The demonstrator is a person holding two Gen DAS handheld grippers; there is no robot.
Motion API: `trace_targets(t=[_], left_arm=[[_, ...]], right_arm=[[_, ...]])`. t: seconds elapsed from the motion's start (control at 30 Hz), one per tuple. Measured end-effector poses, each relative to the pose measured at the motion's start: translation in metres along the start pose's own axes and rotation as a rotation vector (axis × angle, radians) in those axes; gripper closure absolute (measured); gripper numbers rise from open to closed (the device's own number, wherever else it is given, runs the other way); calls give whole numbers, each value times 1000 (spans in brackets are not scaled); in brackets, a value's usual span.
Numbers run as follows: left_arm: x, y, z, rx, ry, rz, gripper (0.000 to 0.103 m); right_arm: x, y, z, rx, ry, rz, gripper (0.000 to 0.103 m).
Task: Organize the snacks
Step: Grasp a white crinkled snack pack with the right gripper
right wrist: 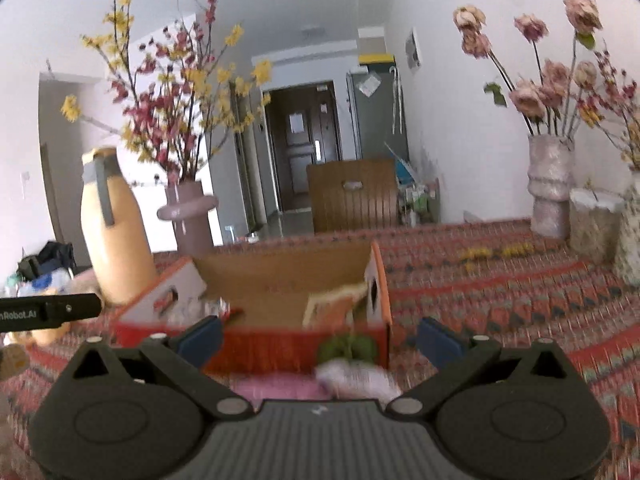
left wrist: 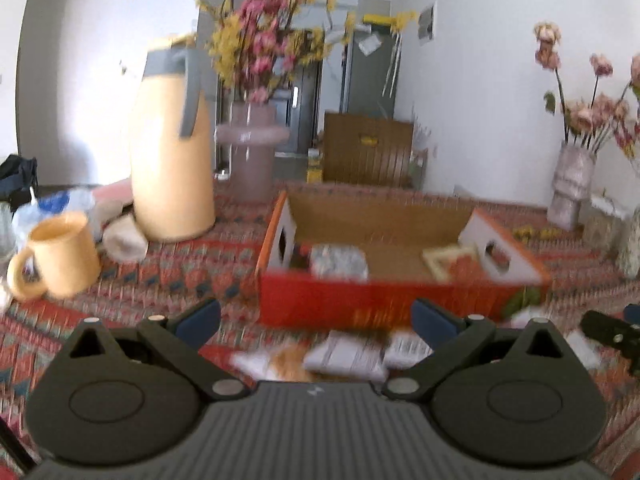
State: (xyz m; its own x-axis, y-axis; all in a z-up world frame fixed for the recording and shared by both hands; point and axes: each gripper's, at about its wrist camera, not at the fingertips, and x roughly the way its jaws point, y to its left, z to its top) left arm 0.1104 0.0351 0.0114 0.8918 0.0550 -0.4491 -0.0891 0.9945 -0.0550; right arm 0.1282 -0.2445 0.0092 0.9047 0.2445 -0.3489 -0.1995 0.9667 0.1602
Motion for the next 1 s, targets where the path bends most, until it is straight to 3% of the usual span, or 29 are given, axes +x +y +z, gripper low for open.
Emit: trace_targets(t=[0.13, 0.2, 0.27, 0.53, 1.0], left_arm=[[-2, 7, -27, 46, -33, 24, 0], [-2, 8, -36, 83, -88, 85, 0], [2, 11, -40, 97, -87, 128, 0], [4, 28, -44, 34, -63, 90, 0], [4, 23, -48, 65, -74, 23, 0]], right_arm=[[-15, -3, -29, 13, 50, -24, 0], [-22, -6, -42, 28, 73, -38, 0], [-29, -8, -55, 42, 93, -51, 0], [-47, -11, -81, 52, 110, -108, 0], [-30, -22, -66, 50, 90, -216, 0]])
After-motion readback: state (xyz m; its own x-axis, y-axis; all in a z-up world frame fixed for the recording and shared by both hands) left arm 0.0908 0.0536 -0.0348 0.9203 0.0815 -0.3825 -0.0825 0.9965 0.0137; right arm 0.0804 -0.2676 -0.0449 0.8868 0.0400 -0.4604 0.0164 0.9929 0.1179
